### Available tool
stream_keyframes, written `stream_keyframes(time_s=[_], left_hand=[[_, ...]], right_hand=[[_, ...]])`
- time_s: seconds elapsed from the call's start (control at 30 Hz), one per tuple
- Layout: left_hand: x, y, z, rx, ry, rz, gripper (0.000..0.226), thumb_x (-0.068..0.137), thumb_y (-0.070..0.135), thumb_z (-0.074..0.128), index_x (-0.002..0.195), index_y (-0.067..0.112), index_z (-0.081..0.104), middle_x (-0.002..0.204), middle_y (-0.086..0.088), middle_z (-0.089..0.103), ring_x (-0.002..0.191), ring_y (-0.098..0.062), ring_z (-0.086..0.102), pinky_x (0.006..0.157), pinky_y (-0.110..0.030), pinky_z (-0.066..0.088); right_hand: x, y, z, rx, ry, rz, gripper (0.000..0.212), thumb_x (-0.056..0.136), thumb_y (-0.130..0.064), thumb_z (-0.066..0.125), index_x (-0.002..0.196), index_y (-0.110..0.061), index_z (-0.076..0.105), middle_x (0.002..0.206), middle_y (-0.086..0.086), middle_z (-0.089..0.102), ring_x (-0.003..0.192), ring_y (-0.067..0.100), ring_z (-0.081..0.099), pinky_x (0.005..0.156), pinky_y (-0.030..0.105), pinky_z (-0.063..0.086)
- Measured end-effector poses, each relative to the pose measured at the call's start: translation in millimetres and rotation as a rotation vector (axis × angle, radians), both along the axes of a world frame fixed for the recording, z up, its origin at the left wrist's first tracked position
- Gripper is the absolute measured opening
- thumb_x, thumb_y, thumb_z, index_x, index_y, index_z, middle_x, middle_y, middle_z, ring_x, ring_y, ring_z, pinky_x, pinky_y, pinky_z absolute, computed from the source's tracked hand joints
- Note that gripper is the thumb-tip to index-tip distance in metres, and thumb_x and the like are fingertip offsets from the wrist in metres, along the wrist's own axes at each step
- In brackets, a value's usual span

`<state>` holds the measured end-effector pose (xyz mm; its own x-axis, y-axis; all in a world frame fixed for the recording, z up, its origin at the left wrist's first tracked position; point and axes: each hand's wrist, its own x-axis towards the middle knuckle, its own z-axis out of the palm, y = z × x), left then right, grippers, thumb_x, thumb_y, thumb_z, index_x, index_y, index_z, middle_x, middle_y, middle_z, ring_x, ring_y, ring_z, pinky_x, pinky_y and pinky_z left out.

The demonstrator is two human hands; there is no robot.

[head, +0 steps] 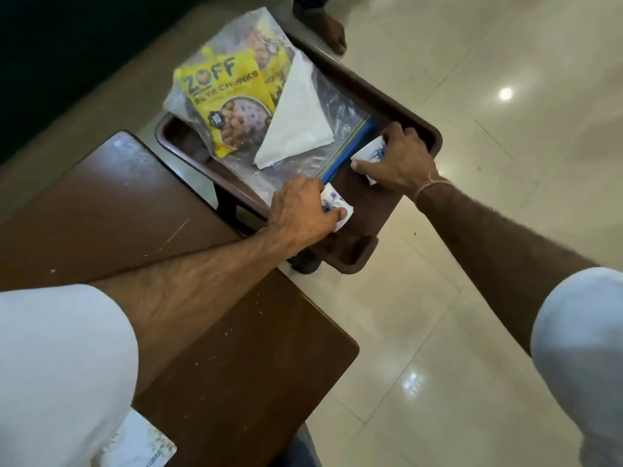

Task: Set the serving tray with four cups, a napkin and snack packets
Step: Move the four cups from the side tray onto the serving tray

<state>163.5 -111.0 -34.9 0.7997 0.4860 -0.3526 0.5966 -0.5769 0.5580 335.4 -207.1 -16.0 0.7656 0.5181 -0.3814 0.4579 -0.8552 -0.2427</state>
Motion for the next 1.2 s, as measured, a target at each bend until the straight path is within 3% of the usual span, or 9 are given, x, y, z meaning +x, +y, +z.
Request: stream_keyframes(time_s=[0.17, 0.33, 0.5, 0.6, 0.7, 0.8, 0.93, 1.07, 1.2], left_hand=[[2, -2, -9, -0.131, -0.069, 0.068, 0.033, 0.077, 0.042, 0.079, 0.093, 0.016, 0.068, 0.103, -0.008, 0.061, 0.097, -0.023, 0.057, 0.074, -0.029, 0.043], [-6, 0, -3, -0.199, -0.199, 0.124, 0.044, 0.079, 0.029, 0.081, 0.118, 0.012, 0.067, 0.137, -0.005, 0.055, 0.124, -0.019, 0.052, 0.098, -0.023, 0.041], [-27, 17, 13, -0.206, -0.316, 0.24, 0.035, 0.074, 0.03, 0.086, 0.093, 0.021, 0.059, 0.112, 0.004, 0.052, 0.1, -0.008, 0.051, 0.068, 0.004, 0.035], [-55, 34, 25, -0.189, -0.41, 0.396, 0.058, 0.065, 0.035, 0.091, 0.104, 0.023, 0.05, 0.111, 0.003, 0.055, 0.099, -0.011, 0.054, 0.074, -0.004, 0.039], [-91, 51, 34, -0.214, -0.452, 0.508, 0.085, 0.06, 0.036, 0.093, 0.128, 0.021, 0.045, 0.124, -0.001, 0.057, 0.112, -0.016, 0.056, 0.091, -0.028, 0.05], [-142, 63, 36, -0.169, -0.428, 0.601, 0.083, 0.06, 0.037, 0.092, 0.13, 0.018, 0.051, 0.124, -0.002, 0.054, 0.11, -0.013, 0.051, 0.092, -0.024, 0.045], [-222, 70, 36, -0.038, -0.334, 0.75, 0.07, 0.059, 0.048, 0.089, 0.115, 0.021, 0.057, 0.114, 0.0, 0.052, 0.095, -0.007, 0.045, 0.071, -0.018, 0.036], [-307, 69, 35, 0.006, -0.247, 0.913, 0.072, 0.059, 0.058, 0.086, 0.113, 0.025, 0.051, 0.11, 0.005, 0.05, 0.093, -0.009, 0.049, 0.069, -0.02, 0.038], [-383, 51, 35, -0.046, -0.151, 1.107, 0.074, 0.066, 0.057, 0.083, 0.12, 0.028, 0.042, 0.112, 0.01, 0.053, 0.098, -0.009, 0.055, 0.07, -0.013, 0.04]], right_hand=[[2, -2, -10, 0.07, 0.031, -0.042, 0.078, 0.073, -0.057, 0.076, 0.128, -0.011, 0.047, 0.125, 0.016, 0.058, 0.113, 0.032, 0.058, 0.095, 0.041, 0.049], [-5, 3, -1, 0.165, -0.011, -0.067, 0.078, 0.071, -0.058, 0.077, 0.127, -0.011, 0.049, 0.124, 0.012, 0.06, 0.114, 0.029, 0.057, 0.093, 0.04, 0.05], [-35, 30, 20, 0.337, 0.014, -0.03, 0.082, 0.075, -0.047, 0.08, 0.139, -0.012, 0.042, 0.133, 0.012, 0.052, 0.12, 0.025, 0.051, 0.105, 0.035, 0.045], [-61, 56, 34, 0.392, 0.018, 0.034, 0.082, 0.074, -0.039, 0.082, 0.14, -0.008, 0.044, 0.135, 0.014, 0.051, 0.126, 0.027, 0.048, 0.104, 0.032, 0.039], [-93, 85, 44, 0.444, 0.047, 0.079, 0.073, 0.072, -0.034, 0.084, 0.132, -0.009, 0.051, 0.131, 0.015, 0.056, 0.121, 0.029, 0.053, 0.098, 0.03, 0.042], [-138, 111, 46, 0.447, 0.068, 0.168, 0.068, 0.071, -0.035, 0.084, 0.126, -0.009, 0.052, 0.12, 0.018, 0.059, 0.112, 0.033, 0.056, 0.088, 0.032, 0.044], [-215, 140, 43, 0.459, 0.15, 0.259, 0.072, 0.066, -0.041, 0.087, 0.121, -0.009, 0.052, 0.116, 0.014, 0.062, 0.109, 0.03, 0.059, 0.09, 0.039, 0.048], [-303, 159, 35, 0.442, 0.223, 0.388, 0.075, 0.064, -0.041, 0.089, 0.121, -0.009, 0.052, 0.122, 0.016, 0.051, 0.109, 0.028, 0.054, 0.09, 0.019, 0.038], [-389, 168, 31, 0.418, 0.233, 0.528, 0.08, 0.062, -0.05, 0.087, 0.122, -0.011, 0.051, 0.13, 0.013, 0.037, 0.118, 0.03, 0.049, 0.105, 0.038, 0.045]])
